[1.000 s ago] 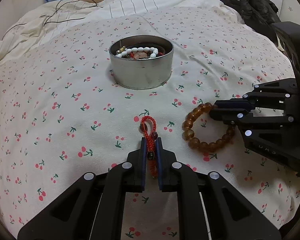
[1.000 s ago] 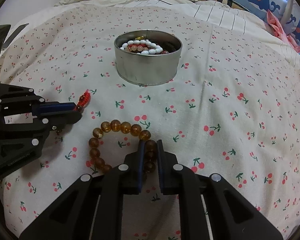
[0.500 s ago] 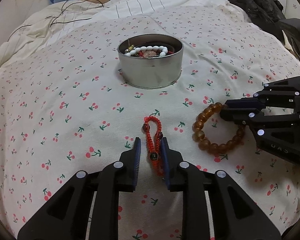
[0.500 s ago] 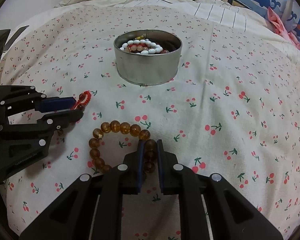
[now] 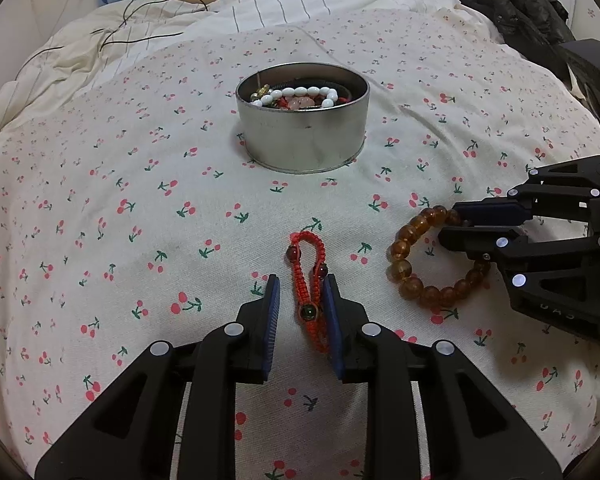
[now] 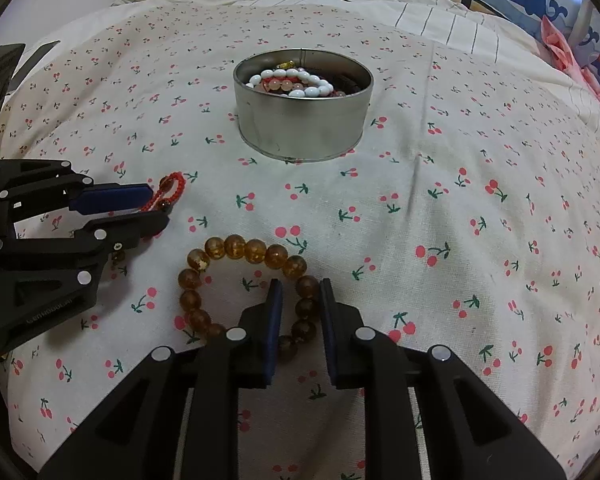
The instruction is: Organize jewelry
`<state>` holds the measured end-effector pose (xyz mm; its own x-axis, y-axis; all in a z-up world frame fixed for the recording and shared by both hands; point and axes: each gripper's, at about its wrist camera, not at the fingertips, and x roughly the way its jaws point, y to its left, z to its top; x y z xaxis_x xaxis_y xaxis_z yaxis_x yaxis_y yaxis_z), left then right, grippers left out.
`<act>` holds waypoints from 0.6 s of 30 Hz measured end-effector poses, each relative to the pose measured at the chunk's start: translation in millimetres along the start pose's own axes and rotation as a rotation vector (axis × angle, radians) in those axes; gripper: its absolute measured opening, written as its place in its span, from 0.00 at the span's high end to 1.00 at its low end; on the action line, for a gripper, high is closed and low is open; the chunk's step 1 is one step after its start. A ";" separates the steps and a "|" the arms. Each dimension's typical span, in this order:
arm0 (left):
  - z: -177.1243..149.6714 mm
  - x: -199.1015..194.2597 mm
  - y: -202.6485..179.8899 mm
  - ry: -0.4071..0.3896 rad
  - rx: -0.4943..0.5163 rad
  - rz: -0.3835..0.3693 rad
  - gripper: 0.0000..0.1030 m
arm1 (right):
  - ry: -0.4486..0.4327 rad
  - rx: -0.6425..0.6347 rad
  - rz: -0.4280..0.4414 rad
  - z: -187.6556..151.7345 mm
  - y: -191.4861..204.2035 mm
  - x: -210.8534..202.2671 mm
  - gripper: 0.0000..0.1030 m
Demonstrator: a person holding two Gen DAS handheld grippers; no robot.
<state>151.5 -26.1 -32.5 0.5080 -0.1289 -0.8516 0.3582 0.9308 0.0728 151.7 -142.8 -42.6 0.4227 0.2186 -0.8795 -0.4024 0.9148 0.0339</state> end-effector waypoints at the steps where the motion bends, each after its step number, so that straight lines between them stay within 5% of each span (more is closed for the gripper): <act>1: -0.4 0.7 0.3 0.002 -0.002 0.002 0.78 | 0.000 -0.001 -0.001 -0.2 0.4 0.1 0.81; 5: -1.3 2.3 3.4 0.008 -0.022 0.007 0.52 | -0.001 -0.002 0.000 0.2 0.5 0.0 0.81; 7: -2.2 4.4 3.9 0.021 -0.034 0.005 0.23 | -0.002 0.001 0.005 0.4 -0.3 -0.5 0.81; 11: -3.9 5.2 -1.4 0.026 -0.005 0.011 0.19 | 0.002 -0.011 0.006 0.6 -0.2 -0.9 0.79; 15: -4.6 4.1 0.9 0.025 -0.021 -0.012 0.19 | 0.001 -0.007 0.038 -0.4 -0.2 -2.1 0.54; 17: -5.0 3.0 0.6 0.021 -0.023 -0.043 0.27 | 0.000 -0.031 0.018 -1.6 5.6 -0.6 0.53; 18: -4.3 2.1 1.1 0.017 -0.027 -0.050 0.41 | -0.002 -0.039 0.006 -2.0 8.0 -0.3 0.54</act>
<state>149.6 -23.9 -36.4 0.4770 -0.1697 -0.8624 0.3616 0.9322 0.0166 146.7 -136.3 -43.0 0.4219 0.2246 -0.8784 -0.4364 0.8995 0.0203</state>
